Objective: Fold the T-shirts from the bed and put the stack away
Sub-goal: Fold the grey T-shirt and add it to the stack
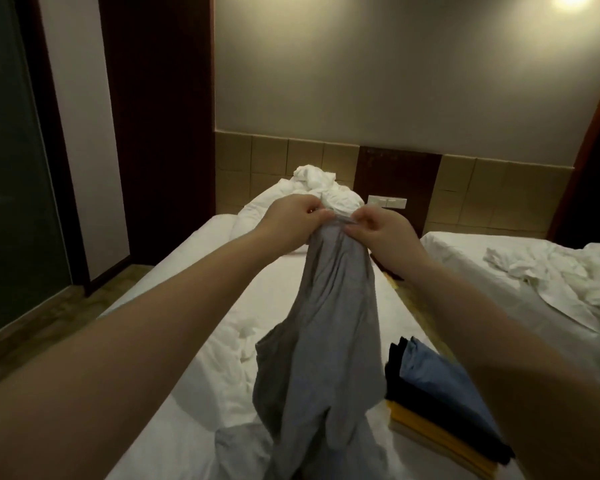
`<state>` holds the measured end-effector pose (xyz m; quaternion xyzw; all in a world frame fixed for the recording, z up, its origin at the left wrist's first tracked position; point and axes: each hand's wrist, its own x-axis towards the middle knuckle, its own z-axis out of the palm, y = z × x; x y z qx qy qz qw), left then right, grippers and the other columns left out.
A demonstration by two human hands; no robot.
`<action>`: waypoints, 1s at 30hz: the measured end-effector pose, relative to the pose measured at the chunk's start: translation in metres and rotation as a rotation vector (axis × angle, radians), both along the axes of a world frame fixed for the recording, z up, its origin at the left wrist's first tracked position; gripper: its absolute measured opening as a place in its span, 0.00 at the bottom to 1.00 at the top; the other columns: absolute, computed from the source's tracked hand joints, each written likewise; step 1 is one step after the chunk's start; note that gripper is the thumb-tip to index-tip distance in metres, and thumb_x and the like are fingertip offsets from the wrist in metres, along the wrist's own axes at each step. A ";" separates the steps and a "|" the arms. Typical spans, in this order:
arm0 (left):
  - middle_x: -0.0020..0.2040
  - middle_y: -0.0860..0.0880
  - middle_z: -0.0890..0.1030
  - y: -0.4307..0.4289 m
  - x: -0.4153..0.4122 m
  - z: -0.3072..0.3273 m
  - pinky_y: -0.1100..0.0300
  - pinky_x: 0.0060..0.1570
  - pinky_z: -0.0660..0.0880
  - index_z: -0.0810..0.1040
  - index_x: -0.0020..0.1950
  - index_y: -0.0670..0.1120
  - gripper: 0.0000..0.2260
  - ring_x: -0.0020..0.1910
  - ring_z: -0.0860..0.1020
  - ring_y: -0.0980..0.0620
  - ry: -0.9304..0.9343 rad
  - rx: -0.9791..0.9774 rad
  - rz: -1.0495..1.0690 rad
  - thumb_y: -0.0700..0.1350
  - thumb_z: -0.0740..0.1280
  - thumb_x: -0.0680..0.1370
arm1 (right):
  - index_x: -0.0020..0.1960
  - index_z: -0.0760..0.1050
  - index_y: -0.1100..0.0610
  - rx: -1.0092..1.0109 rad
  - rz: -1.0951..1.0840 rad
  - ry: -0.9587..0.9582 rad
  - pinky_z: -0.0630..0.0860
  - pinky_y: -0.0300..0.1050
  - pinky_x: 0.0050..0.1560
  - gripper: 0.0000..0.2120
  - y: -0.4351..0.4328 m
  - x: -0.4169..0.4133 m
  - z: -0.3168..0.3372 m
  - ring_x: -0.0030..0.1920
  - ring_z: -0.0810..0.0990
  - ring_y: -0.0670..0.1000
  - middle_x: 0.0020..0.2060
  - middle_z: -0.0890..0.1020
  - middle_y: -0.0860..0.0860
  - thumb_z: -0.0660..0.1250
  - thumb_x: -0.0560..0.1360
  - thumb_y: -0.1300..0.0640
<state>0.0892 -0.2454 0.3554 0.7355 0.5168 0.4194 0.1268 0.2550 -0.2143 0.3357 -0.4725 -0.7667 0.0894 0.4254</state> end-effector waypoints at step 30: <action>0.50 0.44 0.79 0.016 -0.065 0.113 0.49 0.52 0.74 0.75 0.56 0.44 0.11 0.50 0.77 0.45 0.182 0.595 0.567 0.48 0.58 0.81 | 0.52 0.79 0.58 -0.412 0.319 0.334 0.78 0.52 0.49 0.10 -0.016 -0.040 -0.014 0.46 0.80 0.54 0.45 0.82 0.54 0.67 0.74 0.52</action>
